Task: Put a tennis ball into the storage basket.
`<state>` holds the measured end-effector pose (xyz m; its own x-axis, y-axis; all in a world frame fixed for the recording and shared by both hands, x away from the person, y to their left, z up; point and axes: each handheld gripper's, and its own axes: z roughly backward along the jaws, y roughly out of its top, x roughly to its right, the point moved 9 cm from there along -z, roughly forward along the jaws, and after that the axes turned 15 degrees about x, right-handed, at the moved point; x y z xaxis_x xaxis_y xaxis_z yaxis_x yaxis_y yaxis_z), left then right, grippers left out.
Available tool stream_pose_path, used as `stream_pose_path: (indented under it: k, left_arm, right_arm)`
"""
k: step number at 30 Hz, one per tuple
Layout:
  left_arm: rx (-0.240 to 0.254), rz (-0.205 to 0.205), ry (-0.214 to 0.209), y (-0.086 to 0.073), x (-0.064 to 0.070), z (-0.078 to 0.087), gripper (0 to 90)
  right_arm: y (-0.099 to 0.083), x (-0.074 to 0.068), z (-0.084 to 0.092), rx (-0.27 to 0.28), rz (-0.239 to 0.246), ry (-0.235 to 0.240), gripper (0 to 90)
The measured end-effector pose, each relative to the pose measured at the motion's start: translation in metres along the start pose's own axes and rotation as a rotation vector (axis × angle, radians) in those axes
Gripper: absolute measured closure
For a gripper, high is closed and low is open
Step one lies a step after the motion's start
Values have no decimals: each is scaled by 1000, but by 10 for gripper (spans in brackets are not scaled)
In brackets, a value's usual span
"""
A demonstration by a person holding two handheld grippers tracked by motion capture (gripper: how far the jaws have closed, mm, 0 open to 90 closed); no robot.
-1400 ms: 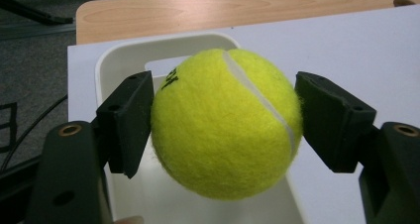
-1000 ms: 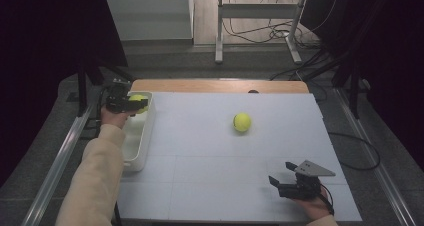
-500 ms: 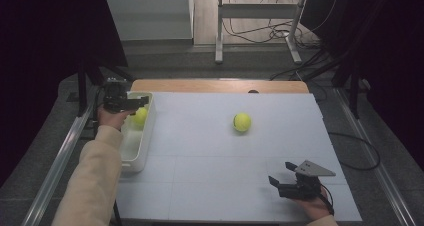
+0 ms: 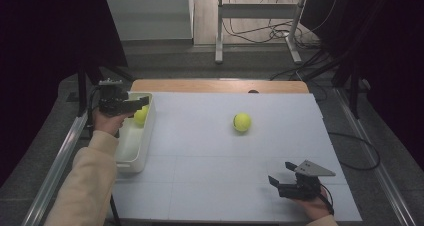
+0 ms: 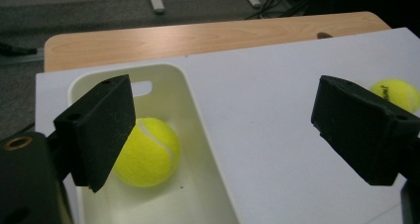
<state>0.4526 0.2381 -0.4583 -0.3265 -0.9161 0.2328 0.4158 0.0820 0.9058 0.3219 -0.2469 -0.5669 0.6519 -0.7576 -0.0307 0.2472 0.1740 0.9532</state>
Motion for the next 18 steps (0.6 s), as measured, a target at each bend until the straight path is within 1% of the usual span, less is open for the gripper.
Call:
stream_pose_path:
  k: [4,7,10,14,16,18]
  left_arm:
    - [23,-10,-30,2,9,4,118]
    - [27,-8,-49,1,14,6,120]
    - [29,-19,-64,0,19,9,120]
    - [37,-17,-89,-1,25,13,123]
    - [43,-15,-107,-2,30,15,128]
    - [48,-22,-117,-2,34,17,132]
  right_arm:
    - [0,0,0,1,0,0,165]
    - [0,0,0,0,0,0,165]
    - [0,0,0,1,1,0,165]
    - [1,-1,0,5,2,4,165]
    - [2,-1,0,10,-1,6,165]
    - [2,0,-1,9,-7,7,165]
